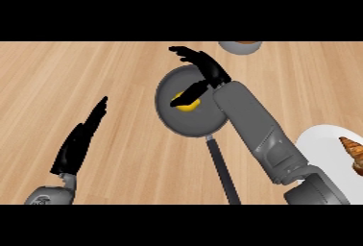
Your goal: Pick the lemon from the plate and place it in the pan
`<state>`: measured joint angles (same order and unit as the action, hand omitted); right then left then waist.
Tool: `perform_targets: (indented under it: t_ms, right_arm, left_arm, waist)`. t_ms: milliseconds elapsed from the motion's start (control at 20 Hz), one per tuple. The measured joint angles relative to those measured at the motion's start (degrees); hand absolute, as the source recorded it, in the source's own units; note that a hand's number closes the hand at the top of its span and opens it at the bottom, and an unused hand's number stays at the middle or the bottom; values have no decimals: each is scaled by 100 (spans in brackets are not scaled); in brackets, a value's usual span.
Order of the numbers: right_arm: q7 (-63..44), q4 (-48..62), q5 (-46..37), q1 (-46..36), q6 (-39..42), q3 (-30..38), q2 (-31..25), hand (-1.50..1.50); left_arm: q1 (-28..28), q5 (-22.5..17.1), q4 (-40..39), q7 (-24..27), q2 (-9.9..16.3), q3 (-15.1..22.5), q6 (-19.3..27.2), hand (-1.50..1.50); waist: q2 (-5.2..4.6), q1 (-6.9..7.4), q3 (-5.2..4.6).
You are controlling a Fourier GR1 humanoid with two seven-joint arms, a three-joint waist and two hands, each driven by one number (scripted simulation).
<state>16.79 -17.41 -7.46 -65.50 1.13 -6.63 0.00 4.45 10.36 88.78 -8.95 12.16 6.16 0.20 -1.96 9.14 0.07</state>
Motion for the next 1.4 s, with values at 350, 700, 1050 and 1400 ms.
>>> perform_targets:
  t_ms: [350, 700, 1050, 1400]
  right_arm:
    - [-63, 333, 600, -311, -576, 735, -172, -150]
    - [628, 575, 744, -164, -93, 1049, -968, -150]
    - [1157, 792, 690, -43, 662, 1125, -1932, -150]
    - [1515, 978, 640, 63, 1262, 1169, -2600, -150]
  left_arm:
    - [-172, -117, 150, -64, 116, -217, -18, 0]
    - [-312, -123, 244, -59, 127, -282, 5, 0]
    - [-337, -80, 281, -20, 69, -240, 31, 0]
    - [-348, -65, 164, 146, 53, -255, 26, 0]
  waist:
    - [8, -270, -2]
    - [-6, -398, 2]
    - [-42, -388, 8]
    - [-76, -340, 12]
